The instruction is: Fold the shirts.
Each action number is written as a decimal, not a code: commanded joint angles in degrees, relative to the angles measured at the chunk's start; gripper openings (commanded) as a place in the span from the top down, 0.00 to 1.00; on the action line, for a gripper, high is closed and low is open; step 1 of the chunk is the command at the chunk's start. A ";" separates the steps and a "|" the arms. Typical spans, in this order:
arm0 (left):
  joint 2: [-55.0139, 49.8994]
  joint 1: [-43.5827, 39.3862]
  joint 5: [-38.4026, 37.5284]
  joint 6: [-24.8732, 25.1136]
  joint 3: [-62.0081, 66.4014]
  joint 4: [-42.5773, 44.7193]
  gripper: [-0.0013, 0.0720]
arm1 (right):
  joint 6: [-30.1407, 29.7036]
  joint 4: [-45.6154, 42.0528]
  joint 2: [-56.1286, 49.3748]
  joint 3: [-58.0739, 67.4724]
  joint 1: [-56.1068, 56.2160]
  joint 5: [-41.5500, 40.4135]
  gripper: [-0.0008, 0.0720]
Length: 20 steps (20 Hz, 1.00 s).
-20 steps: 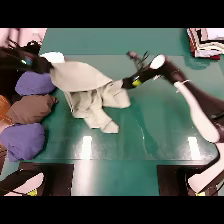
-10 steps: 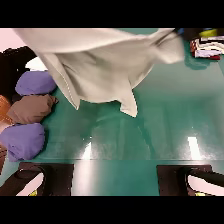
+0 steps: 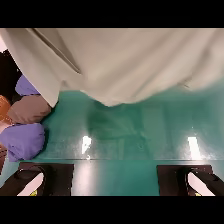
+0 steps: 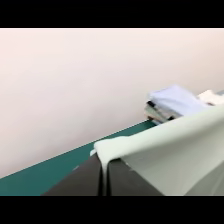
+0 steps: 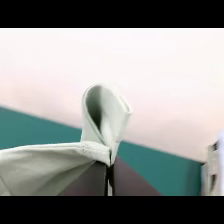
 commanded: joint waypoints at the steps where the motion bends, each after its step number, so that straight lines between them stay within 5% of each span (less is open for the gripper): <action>1: 0.04 0.04 -0.31 0.02 0.11 -5.31 0.95 | 0.04 0.09 3.02 0.50 -6.47 -0.39 0.97; 10: -8.00 0.07 -4.04 -2.86 -37.81 2.71 0.95 | 0.42 1.22 -24.13 0.37 5.79 12.96 0.97; 14: -17.44 0.07 4.85 -2.80 -53.72 9.81 0.95 | 0.42 0.26 -38.32 -5.27 12.66 6.32 0.97; 20: -29.53 0.07 17.70 -2.71 -55.95 10.05 0.95 | 0.44 0.02 -51.17 -8.02 16.59 -2.19 0.97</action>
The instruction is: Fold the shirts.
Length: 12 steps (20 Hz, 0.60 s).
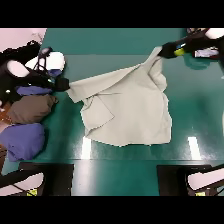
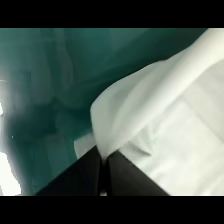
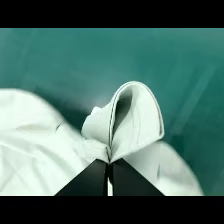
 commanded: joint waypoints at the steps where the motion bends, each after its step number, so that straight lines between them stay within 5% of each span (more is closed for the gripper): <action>1: -5.25 0.04 8.63 0.00 -1.86 1.05 0.95 | 0.17 -0.04 -7.21 0.50 2.03 -3.63 0.97; 2: -5.51 0.04 9.62 -0.02 -1.86 1.09 0.94 | 0.17 -0.02 -8.28 1.40 2.01 -3.63 0.97; 3: -5.51 0.04 10.12 -0.07 -1.77 1.07 0.67 | 0.22 0.07 -9.05 2.43 2.01 -3.58 0.96; 4: -5.51 0.04 10.08 -0.07 -1.53 1.09 0.33 | 0.24 0.17 -9.51 3.58 1.99 -3.56 0.79; 5: -5.44 0.04 9.38 -0.04 -1.07 1.20 0.24 | 0.22 0.15 -9.64 4.57 1.88 -3.56 0.48; 6: -5.42 0.04 7.39 -0.04 0.35 2.01 0.24 | 0.24 -0.02 -9.51 5.90 1.38 -2.45 0.41; 9: -3.91 0.04 -2.62 -0.17 7.56 4.44 0.24 | 0.59 -0.22 -6.75 7.98 -0.98 5.35 0.43; 12: 1.79 -1.01 -4.83 -0.26 8.35 3.56 0.24 | 0.57 -0.22 1.77 -1.51 -5.31 7.04 0.43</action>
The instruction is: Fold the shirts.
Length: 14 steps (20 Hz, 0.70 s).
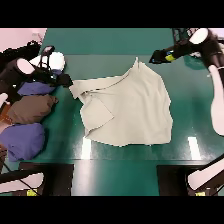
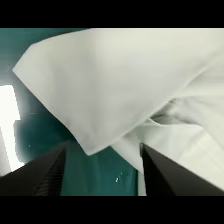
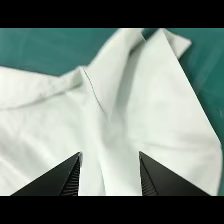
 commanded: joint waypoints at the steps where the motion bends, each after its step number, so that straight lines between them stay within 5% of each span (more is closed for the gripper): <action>1: 4.83 -2.08 -5.55 -0.13 1.97 0.28 0.24 | 0.11 -0.04 8.09 -8.35 -4.33 3.26 0.43; 4: 5.07 -9.25 -8.63 -1.62 1.44 0.50 0.24 | 0.09 -0.04 16.26 -18.51 -7.48 3.17 0.43; 7: 4.85 -19.74 -3.65 -2.73 -3.37 2.69 0.24 | 0.09 -0.04 22.80 -26.49 -8.68 2.82 0.43; 14: -1.42 -36.68 -7.21 -7.93 -7.48 16.87 0.24 | 0.13 0.02 35.04 -42.32 -8.63 -2.08 0.43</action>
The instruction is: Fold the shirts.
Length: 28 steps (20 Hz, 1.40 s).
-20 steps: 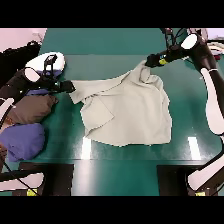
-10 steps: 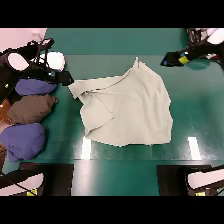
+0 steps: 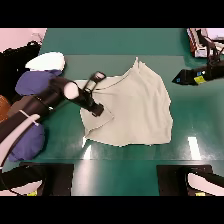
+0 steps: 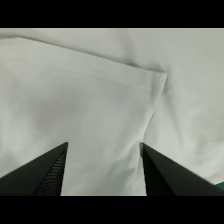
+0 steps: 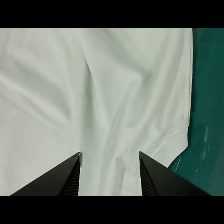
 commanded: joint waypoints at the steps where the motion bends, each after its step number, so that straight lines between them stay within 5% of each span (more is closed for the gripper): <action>1: -2.64 -6.38 -2.95 -2.86 -1.05 5.95 0.24 | -0.02 0.00 5.81 -7.56 -0.17 -2.62 0.43; 15: -6.49 -8.07 14.49 -7.58 -2.40 2.16 0.24 | 3.82 0.02 11.87 -15.28 -0.17 -4.68 0.43; 28: -10.40 -8.07 16.46 -7.61 -2.40 1.75 0.24 | 5.55 0.04 11.87 -15.28 -0.17 -4.61 0.43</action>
